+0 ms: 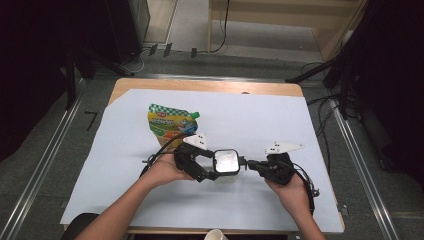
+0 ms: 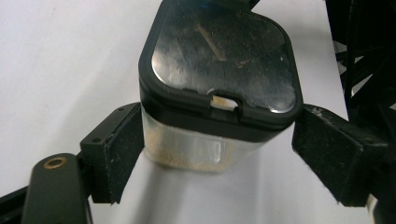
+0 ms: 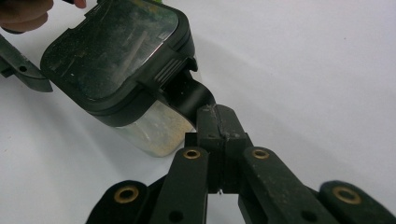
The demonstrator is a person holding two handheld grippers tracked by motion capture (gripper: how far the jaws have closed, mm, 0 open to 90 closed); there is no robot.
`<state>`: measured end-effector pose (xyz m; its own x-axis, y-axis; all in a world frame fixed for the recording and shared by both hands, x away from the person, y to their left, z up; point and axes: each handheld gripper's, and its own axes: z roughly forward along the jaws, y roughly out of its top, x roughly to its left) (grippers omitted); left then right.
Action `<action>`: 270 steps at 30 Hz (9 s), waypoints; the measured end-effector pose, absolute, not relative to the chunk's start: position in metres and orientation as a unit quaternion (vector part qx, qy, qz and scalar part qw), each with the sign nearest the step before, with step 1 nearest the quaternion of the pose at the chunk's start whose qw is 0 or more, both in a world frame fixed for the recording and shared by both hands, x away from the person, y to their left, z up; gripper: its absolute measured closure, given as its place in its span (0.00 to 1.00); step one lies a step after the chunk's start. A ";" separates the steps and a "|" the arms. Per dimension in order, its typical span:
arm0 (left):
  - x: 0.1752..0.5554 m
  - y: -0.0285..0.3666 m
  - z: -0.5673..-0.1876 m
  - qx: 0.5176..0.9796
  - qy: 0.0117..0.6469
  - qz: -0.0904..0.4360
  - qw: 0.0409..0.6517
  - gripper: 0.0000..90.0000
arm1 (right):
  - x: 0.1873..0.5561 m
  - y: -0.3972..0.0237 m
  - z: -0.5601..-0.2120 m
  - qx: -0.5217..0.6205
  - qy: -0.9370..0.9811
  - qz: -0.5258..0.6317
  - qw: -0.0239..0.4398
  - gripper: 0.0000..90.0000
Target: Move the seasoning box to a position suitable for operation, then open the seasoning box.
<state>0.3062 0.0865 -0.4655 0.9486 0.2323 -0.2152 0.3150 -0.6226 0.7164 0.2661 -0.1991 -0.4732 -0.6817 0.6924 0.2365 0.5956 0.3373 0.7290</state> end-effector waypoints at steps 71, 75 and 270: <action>0.299 0.060 -0.442 0.903 0.131 -0.003 0.410 0.18 | 0.267 -0.200 -0.474 0.407 0.811 0.417 0.056 1.00; 0.298 0.059 -0.440 0.905 0.132 0.000 0.405 0.18 | 0.266 -0.200 -0.474 0.407 0.811 0.417 0.057 1.00; 0.354 0.223 -0.408 0.843 0.318 0.007 0.433 0.87 | 0.207 -0.032 -0.488 0.257 0.859 0.442 -0.014 0.58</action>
<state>0.3544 0.2234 -0.4076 0.7981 0.5420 -0.2632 0.5296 -0.4228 0.7353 0.2071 -0.0318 -0.4875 -0.8673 0.4298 0.2511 0.4541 0.4767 0.7527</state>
